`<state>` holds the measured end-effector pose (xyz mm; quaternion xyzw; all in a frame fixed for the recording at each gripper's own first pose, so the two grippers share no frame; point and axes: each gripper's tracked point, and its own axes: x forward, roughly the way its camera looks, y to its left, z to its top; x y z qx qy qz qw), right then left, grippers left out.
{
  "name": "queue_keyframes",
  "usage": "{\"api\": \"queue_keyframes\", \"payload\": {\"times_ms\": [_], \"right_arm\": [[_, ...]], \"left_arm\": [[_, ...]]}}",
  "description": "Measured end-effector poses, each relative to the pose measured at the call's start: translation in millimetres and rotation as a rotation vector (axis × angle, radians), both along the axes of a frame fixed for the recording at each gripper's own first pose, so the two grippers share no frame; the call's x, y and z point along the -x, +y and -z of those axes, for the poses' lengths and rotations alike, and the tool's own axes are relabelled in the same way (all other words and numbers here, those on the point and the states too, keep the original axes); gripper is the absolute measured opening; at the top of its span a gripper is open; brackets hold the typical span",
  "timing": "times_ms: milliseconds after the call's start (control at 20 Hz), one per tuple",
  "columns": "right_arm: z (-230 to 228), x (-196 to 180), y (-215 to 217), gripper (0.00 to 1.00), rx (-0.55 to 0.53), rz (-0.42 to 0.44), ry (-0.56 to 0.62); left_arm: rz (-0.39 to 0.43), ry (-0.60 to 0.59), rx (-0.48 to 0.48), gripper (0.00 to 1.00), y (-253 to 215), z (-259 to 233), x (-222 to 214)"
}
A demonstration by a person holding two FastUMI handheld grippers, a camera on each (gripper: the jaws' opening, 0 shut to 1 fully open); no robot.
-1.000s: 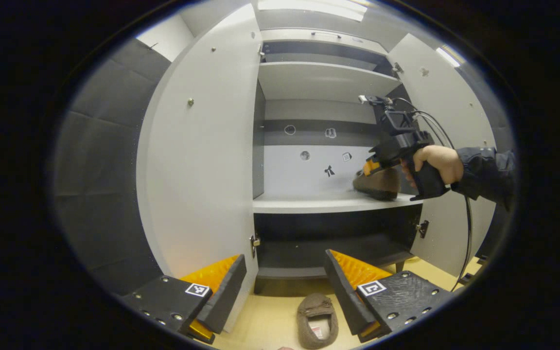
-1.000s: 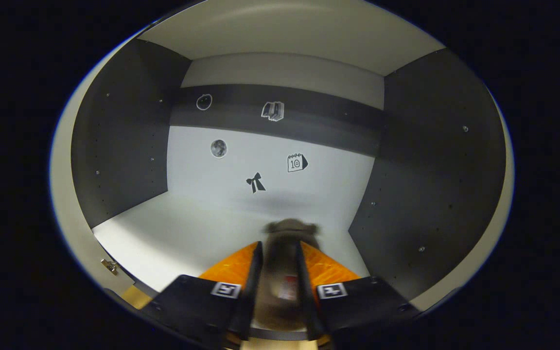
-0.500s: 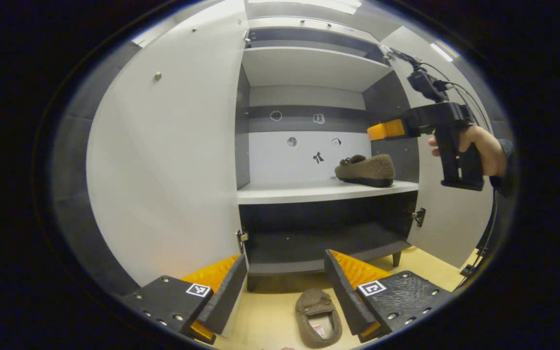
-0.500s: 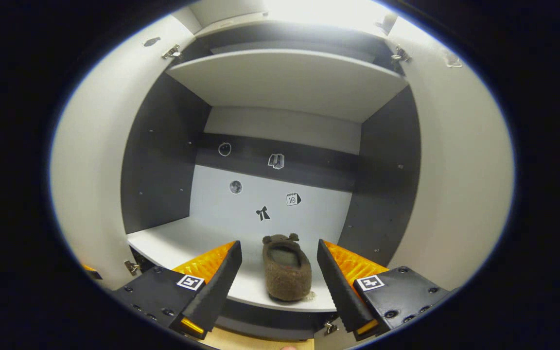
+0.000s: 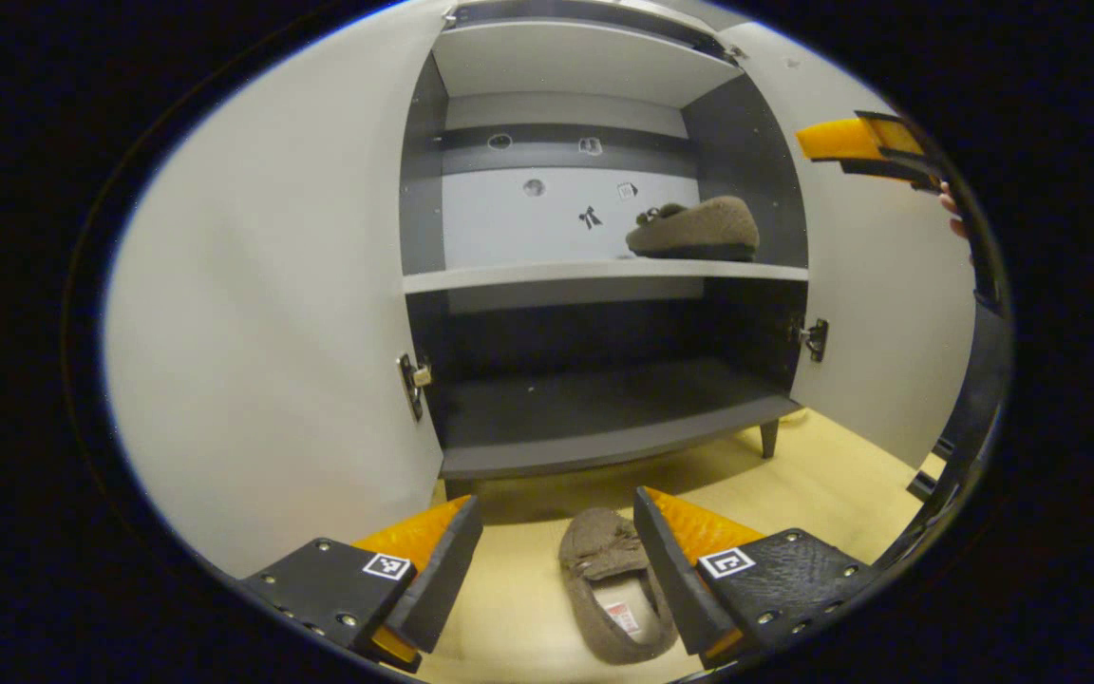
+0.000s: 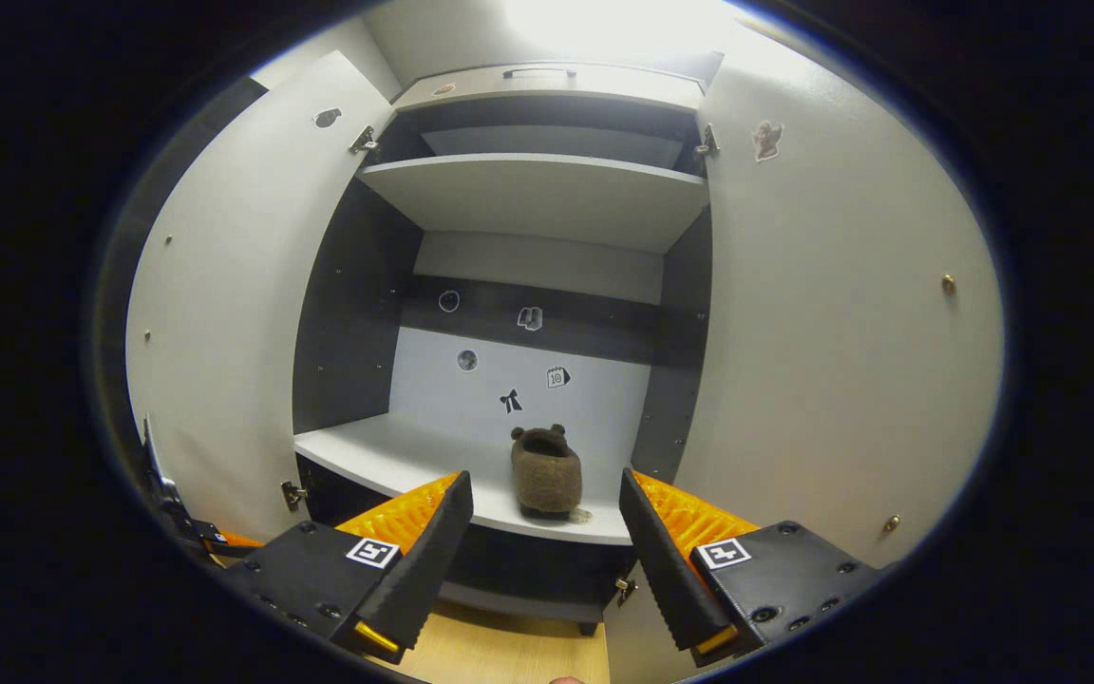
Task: Grab one shoe with the right hand and put it into the shoe cabinet, grab the other shoe with the left hand and put it into the shoe cabinet; then close the right door with the right hand and the left door with the left hand.
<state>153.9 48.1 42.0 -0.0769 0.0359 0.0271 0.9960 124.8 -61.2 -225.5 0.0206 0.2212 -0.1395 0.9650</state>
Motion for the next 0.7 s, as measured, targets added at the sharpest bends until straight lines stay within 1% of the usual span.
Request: {"api": "queue_keyframes", "payload": {"times_ms": [250, 500, 550, 600, 700], "right_arm": [[17, 24, -7, 0.98, -0.027, 0.025, 0.044], [30, 39, -15, 0.98, -0.023, 0.054, 0.091], [33, 40, -17, 0.98, -0.024, 0.059, 0.098], [34, 42, -18, 0.98, -0.024, 0.064, 0.105], [35, 46, -20, 0.97, -0.028, 0.072, 0.115]], "left_arm": [[0.006, 0.155, -0.032, 0.94, 1, 66, 15], [-0.002, 0.265, -0.078, 0.94, 8, 113, 29], [-0.001, 0.286, -0.082, 1.00, 9, 120, 32], [0.002, 0.299, -0.079, 0.93, 9, 127, 31], [0.008, 0.313, -0.060, 0.85, 4, 133, 29]]}}
